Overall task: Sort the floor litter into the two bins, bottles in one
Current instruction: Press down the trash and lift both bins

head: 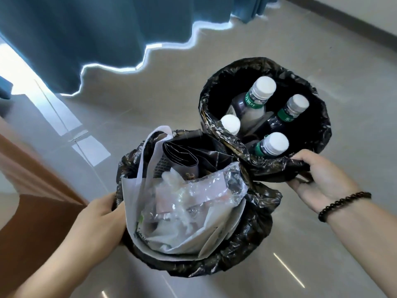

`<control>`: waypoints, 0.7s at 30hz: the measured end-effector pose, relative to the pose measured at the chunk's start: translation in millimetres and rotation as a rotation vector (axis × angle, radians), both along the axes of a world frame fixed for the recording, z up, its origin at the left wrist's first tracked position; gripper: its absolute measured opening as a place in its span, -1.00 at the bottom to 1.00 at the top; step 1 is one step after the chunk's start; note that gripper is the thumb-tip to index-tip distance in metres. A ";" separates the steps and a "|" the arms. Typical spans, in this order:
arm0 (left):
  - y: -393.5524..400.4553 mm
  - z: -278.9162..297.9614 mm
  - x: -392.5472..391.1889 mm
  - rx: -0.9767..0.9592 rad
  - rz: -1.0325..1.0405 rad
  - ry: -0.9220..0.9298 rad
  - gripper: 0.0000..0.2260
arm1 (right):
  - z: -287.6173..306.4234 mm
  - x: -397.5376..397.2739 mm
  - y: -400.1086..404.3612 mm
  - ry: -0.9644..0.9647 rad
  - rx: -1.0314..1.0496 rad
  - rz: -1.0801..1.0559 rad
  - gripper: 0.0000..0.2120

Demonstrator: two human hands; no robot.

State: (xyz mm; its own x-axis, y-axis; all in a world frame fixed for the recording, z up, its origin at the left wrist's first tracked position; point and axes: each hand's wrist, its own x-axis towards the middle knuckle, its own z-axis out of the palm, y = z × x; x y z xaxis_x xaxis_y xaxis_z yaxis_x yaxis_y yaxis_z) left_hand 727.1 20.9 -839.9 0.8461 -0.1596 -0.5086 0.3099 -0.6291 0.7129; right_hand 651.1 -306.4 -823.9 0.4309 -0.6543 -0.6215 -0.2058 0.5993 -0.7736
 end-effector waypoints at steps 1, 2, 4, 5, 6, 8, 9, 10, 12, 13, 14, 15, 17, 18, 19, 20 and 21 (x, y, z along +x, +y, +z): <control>-1.5 0.3 -2.2 -0.015 0.028 0.008 -0.49 | -0.3 1.5 2.5 0.009 0.009 -0.030 -0.83; -3.8 2.4 -7.5 -0.031 0.076 0.024 -0.48 | 2.8 3.9 4.6 0.024 0.022 -0.054 -0.83; -12.4 7.2 -19.4 -0.029 0.176 0.074 -0.50 | 6.6 5.7 12.5 0.036 0.068 -0.110 -0.86; -16.0 11.8 -25.2 -0.040 0.220 0.102 -0.52 | 8.1 6.1 15.3 0.049 0.088 -0.126 -0.87; -17.9 14.1 -30.5 -0.064 0.255 0.126 -0.53 | 10.9 6.5 16.7 0.073 0.103 -0.144 -0.87; -22.5 24.0 -38.8 -0.096 0.325 0.191 -0.57 | 23.2 7.6 14.2 0.147 0.117 -0.178 -0.88; -21.7 24.8 -42.9 -0.124 0.354 0.214 -0.61 | 27.5 7.9 13.8 0.178 0.134 -0.201 -0.89; -21.4 28.7 -47.0 -0.142 0.379 0.222 -0.65 | 32.0 7.4 13.0 0.207 0.150 -0.222 -0.89; -24.5 46.1 -48.8 -0.176 0.420 0.233 -0.78 | 45.4 3.8 10.8 0.223 0.191 -0.238 -0.87; -27.4 59.0 -46.6 -0.179 0.438 0.225 -0.82 | 51.4 -0.1 9.2 0.232 0.219 -0.247 -0.85; -30.8 75.6 -44.0 -0.170 0.448 0.219 -0.83 | 59.4 -5.5 9.5 0.253 0.246 -0.262 -0.85; -31.7 84.0 -42.4 -0.178 0.464 0.210 -0.83 | 62.7 -10.9 12.9 0.268 0.259 -0.276 -0.87; -36.5 108.9 -38.2 -0.166 0.487 0.175 -0.84 | 78.8 -20.5 16.8 0.302 0.299 -0.329 -0.90; -40.9 124.1 -37.2 -0.149 0.495 0.159 -0.85 | 91.1 -26.8 18.4 0.325 0.323 -0.361 -0.90; -45.1 136.0 -36.7 -0.152 0.506 0.145 -0.86 | 101.7 -32.1 19.8 0.340 0.338 -0.373 -0.91; -50.6 150.9 -36.4 -0.155 0.522 0.132 -0.86 | 115.7 -36.9 21.8 0.349 0.351 -0.381 -0.91; -56.9 165.4 -36.1 -0.155 0.534 0.123 -0.86 | 131.3 -42.1 19.8 0.362 0.365 -0.393 -0.92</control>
State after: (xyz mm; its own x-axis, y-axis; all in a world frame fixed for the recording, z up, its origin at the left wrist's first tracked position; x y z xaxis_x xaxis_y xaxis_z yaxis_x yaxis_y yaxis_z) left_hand 691.0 -36.0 -674.5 0.7658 0.1931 -0.6134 0.6429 -0.2531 0.7229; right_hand 608.9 -286.6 -692.7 -0.0764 -0.4397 -0.8949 -0.1272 0.8945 -0.4286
